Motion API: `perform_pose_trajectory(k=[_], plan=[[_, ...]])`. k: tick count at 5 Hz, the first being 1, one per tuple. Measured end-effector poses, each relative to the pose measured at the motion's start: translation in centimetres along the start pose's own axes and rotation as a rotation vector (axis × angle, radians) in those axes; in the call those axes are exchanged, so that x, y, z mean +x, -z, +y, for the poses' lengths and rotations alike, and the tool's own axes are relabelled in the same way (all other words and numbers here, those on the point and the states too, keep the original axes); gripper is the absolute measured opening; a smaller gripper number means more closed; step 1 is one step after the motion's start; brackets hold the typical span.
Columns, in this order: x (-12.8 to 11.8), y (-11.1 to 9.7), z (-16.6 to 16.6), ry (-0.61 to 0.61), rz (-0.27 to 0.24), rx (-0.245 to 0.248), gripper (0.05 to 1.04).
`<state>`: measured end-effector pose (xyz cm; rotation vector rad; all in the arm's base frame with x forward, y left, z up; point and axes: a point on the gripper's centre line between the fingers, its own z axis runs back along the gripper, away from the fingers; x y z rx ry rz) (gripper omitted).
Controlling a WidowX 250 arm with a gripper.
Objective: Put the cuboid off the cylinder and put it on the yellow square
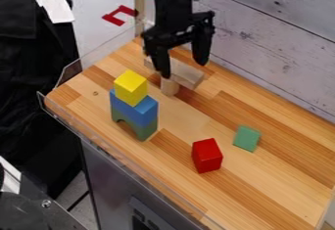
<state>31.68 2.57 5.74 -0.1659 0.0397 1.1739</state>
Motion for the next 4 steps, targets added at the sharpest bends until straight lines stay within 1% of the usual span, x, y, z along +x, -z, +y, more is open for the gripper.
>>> perform_pose_trajectory(k=[1, 2, 4], plan=[[0.0, -0.1, -0.4, -0.040, 0.014, -0.038, 0.999], [0.5, 0.5, -0.5, -0.043, 0.013, -0.003, 0.999], [1.1, 1.2, -0.9, -0.058, 0.021, 0.004, 0.999]])
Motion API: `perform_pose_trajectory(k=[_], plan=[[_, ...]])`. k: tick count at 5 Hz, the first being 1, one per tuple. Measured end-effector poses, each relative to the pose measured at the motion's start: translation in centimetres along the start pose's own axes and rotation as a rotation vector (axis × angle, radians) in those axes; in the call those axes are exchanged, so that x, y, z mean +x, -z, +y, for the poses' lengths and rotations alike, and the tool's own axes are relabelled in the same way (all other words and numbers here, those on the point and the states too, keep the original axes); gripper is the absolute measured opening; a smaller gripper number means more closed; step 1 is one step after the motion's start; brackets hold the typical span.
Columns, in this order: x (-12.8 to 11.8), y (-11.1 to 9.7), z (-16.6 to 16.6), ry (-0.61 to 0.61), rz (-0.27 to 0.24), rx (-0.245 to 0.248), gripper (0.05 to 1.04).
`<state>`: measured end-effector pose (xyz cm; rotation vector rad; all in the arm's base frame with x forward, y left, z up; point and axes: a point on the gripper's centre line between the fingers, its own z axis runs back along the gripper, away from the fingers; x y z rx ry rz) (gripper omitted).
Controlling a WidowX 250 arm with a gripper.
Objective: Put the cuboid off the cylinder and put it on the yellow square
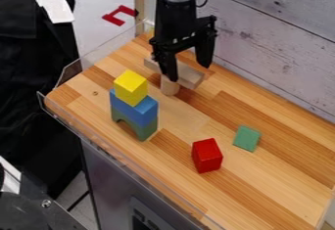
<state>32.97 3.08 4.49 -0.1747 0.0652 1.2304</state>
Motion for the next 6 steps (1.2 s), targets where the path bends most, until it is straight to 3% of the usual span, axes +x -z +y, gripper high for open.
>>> perform_pose_trajectory(k=[3, 4, 5, 6], plan=[[1.4, 1.3, 0.3, -0.079, 0.029, -0.006, 0.969], [1.6, 1.9, 0.5, -0.088, 0.036, 0.005, 0.698], [1.6, 2.0, 0.5, -0.095, 0.043, 0.002, 0.550], [1.6, 2.0, 0.4, -0.085, 0.051, 0.009, 0.550]])
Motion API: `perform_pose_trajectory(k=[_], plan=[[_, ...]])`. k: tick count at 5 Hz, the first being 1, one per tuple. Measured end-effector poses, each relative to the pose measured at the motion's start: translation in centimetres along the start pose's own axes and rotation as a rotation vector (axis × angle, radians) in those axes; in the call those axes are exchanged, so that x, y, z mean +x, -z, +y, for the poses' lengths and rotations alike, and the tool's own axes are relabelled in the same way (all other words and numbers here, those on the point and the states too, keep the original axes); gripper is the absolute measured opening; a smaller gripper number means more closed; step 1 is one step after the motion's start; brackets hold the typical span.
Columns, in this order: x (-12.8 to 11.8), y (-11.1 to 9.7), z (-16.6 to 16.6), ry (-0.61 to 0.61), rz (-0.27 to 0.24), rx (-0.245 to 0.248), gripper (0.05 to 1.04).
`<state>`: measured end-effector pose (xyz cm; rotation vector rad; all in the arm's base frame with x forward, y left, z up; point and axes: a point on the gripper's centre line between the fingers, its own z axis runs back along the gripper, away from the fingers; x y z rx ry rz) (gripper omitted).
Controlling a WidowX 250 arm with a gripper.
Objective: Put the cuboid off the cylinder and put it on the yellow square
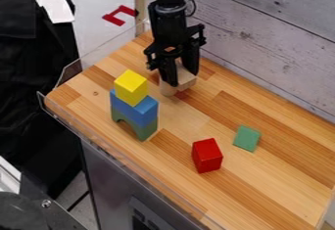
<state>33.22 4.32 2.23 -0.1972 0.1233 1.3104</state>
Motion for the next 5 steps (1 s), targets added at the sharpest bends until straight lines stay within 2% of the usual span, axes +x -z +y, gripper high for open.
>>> perform_pose_trajectory(k=[1, 2, 3, 4, 5], plan=[[-0.1, -0.3, -0.1, 0.014, 0.004, 0.004, 0.550], [-0.3, -1.6, -0.2, 0.020, -0.027, -0.001, 0.550], [-1.1, -5.7, 0.3, 0.021, -0.104, -0.082, 0.550], [-2.1, -8.9, 2.6, 0.035, -0.172, -0.147, 0.549], [-3.3, -10.3, 5.3, 0.047, -0.179, -0.187, 0.550]])
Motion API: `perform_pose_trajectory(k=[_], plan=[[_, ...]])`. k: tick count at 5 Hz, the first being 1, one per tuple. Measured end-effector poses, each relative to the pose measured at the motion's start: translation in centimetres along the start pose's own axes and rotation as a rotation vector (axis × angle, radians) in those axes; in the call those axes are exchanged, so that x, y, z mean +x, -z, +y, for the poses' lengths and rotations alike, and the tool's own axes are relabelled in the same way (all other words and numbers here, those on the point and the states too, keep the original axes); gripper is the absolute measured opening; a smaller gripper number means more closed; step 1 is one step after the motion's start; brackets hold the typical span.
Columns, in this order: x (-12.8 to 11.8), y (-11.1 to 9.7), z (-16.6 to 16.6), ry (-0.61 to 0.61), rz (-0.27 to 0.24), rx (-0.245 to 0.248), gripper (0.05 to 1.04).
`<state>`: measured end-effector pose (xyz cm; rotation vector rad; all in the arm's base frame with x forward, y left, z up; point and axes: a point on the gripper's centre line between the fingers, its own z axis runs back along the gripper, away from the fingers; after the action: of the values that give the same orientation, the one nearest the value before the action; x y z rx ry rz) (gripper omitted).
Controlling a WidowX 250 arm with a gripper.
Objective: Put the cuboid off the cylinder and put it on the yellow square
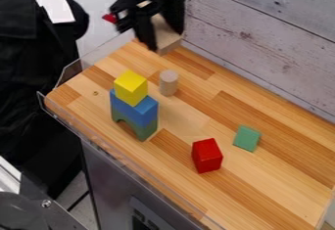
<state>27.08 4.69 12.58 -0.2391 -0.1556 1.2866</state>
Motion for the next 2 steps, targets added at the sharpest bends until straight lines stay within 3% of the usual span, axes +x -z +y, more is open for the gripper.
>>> perform_pose_trajectory(k=[1, 2], plan=[[-1.10, -0.75, 2.64, 0.041, 0.057, -0.063, 0.550], [-1.38, -0.54, 3.64, 0.016, 0.063, -0.036, 0.550]])
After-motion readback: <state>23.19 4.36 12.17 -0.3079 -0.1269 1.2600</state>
